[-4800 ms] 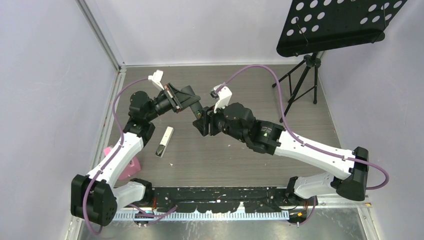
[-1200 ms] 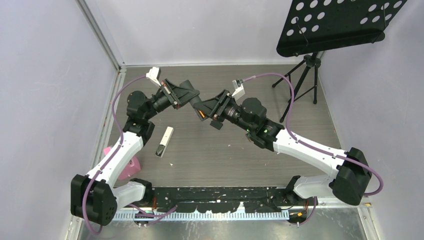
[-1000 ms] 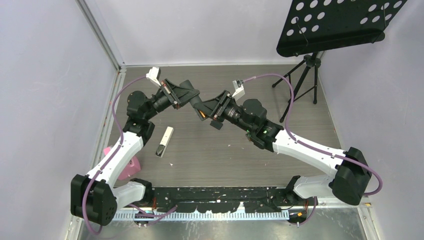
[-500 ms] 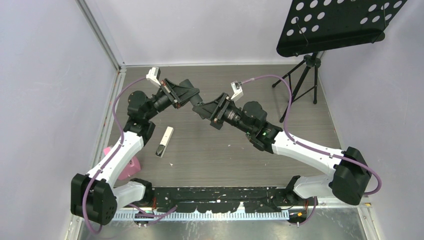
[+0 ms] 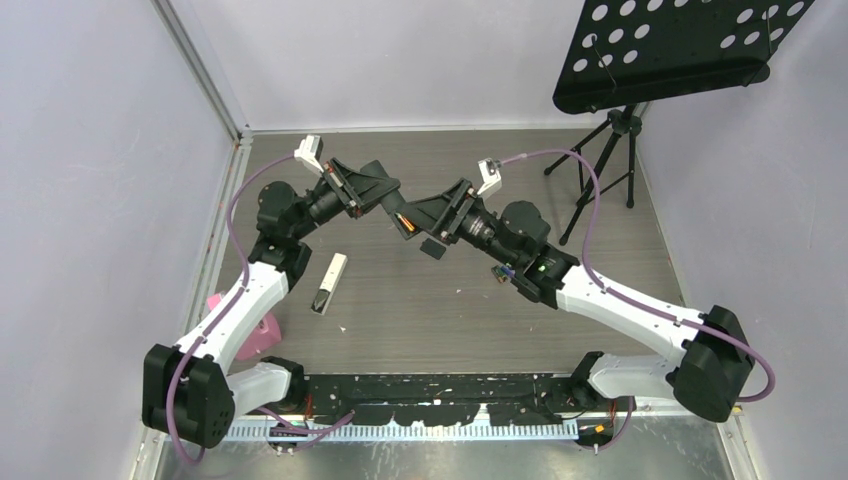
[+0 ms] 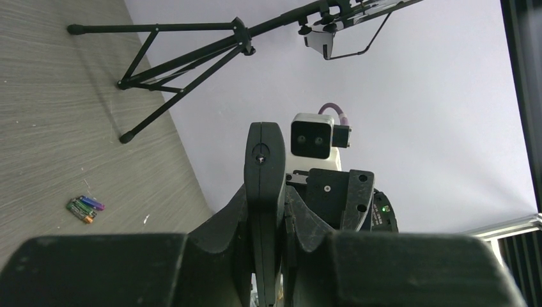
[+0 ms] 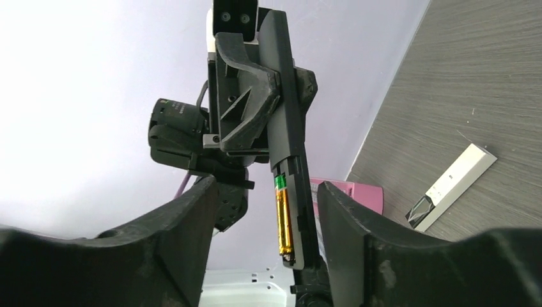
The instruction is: Load the batteries into the remote control
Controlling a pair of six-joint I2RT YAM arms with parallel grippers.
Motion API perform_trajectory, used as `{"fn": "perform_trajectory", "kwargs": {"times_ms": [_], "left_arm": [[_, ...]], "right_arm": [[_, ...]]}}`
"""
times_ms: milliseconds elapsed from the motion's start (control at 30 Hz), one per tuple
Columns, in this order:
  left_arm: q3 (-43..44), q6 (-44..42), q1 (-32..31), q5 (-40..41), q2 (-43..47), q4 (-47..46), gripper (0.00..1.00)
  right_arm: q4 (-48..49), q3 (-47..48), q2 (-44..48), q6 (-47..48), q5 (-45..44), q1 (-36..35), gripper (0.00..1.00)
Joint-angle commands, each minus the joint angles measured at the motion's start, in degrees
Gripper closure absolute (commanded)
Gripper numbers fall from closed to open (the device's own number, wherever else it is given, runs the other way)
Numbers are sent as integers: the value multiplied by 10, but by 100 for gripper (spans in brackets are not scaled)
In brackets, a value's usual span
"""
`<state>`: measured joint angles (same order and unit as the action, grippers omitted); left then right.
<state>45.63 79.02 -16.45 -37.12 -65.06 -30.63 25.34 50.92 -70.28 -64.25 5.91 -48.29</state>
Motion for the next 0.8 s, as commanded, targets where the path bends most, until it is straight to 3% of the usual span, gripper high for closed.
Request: {"fn": "perform_trajectory", "kwargs": {"times_ms": [0,433,767], "left_arm": [[1,-9,-1,-3,2,-42,100],[5,2,-1,7,2,-45,100],[5,15,-1,10,2,-58,100]], "right_arm": [[43,-24,31,-12,-4,6,41],[75,-51,22,-17,14,7,68],[81,-50,-5,-9,28,7,79]]}}
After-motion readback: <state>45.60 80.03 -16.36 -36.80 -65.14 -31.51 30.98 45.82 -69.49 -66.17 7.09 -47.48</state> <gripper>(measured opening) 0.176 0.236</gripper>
